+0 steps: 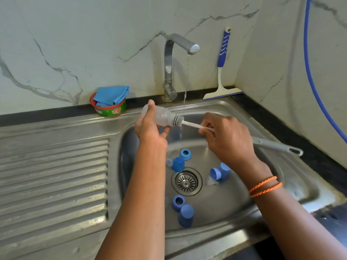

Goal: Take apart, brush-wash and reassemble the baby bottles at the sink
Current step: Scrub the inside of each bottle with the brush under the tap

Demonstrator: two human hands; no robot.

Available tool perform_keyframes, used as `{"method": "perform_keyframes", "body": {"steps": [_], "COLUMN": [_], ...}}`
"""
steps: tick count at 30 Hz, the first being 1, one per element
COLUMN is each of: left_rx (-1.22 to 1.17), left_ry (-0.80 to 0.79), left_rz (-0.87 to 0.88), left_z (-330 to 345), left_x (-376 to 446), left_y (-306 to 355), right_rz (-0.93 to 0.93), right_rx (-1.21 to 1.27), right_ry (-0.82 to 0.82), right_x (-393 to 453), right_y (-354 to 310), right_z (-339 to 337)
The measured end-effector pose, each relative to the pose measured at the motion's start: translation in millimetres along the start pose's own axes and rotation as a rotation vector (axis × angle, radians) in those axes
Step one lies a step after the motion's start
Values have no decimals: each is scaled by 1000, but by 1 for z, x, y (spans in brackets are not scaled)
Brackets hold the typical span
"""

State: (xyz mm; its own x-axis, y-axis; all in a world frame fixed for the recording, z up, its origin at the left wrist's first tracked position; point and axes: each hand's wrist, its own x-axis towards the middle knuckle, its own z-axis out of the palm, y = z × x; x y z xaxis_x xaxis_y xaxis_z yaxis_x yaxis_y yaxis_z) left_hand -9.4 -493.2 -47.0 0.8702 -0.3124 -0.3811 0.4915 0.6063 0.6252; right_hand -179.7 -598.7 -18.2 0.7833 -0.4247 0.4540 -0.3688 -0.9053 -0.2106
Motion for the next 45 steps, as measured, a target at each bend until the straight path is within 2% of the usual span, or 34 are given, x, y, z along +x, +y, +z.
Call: {"method": "perform_keyframes", "body": {"steps": [4, 7, 9, 12, 14, 15, 16, 17, 20, 21, 26, 30, 32, 34, 37, 39, 40, 42, 43, 45], "left_rx": [45, -8, -75, -142, -195, -225, -245, -241, -83, -23, 48, 20, 22, 11, -28, -36, -32, -32, -25, 23], "left_ry": [23, -24, -145, -338, -414, -445, -465, -466, -361, -306, -171, -145, -174, -198, -202, -195, -190, -177, -167, -135], "left_rz": [41, 49, 34, -6, -42, -53, -63, -71, -81, -85, -127, -106, -99, -125, -200, -224, -225, -214, -197, -137], "left_z": [3, 2, 2, 2, 2, 2, 2, 3, 4, 4, 7, 6, 6, 7, 10, 13, 14, 16, 15, 15], "left_x": [-4, -3, -4, -7, -7, -7, -7, -7, -9, -10, -13, -13, -11, -10, -14, -16, -16, -15, -13, -11], "left_y": [-2, -1, 2, 4, 3, 3, 4, 3, -1, -2, -8, -8, -7, -8, -14, -19, -20, -20, -20, -20], "right_rz": [-120, -20, 118, 394, 467, 457, 436, 393, 161, 126, 76, 140, 188, 333, 648, 769, 790, 767, 694, 465], "right_rx": [-159, -44, 254, 985, 1327, 1392, 1374, 1239, 403, 212, -151, -114, 47, 432, 1148, 1465, 1542, 1477, 1288, 701], "right_ry": [156, 74, -70, -385, -586, -638, -635, -569, -210, -148, 41, 72, -12, -151, -485, -657, -701, -679, -609, -387], "right_x": [-1, -2, 0, 4, 5, 5, 4, 4, 2, 1, 0, -1, -2, 1, 6, 9, 9, 8, 7, 4], "right_y": [-10, -10, -7, -3, 3, 5, 7, 7, 4, 3, -12, -19, -18, -13, 0, 10, 15, 20, 20, 15], "right_z": [-5, 5, 17, 18, 7, 2, 1, 2, 10, 11, -2, -5, 0, 8, 9, 7, 6, 8, 10, 13]}}
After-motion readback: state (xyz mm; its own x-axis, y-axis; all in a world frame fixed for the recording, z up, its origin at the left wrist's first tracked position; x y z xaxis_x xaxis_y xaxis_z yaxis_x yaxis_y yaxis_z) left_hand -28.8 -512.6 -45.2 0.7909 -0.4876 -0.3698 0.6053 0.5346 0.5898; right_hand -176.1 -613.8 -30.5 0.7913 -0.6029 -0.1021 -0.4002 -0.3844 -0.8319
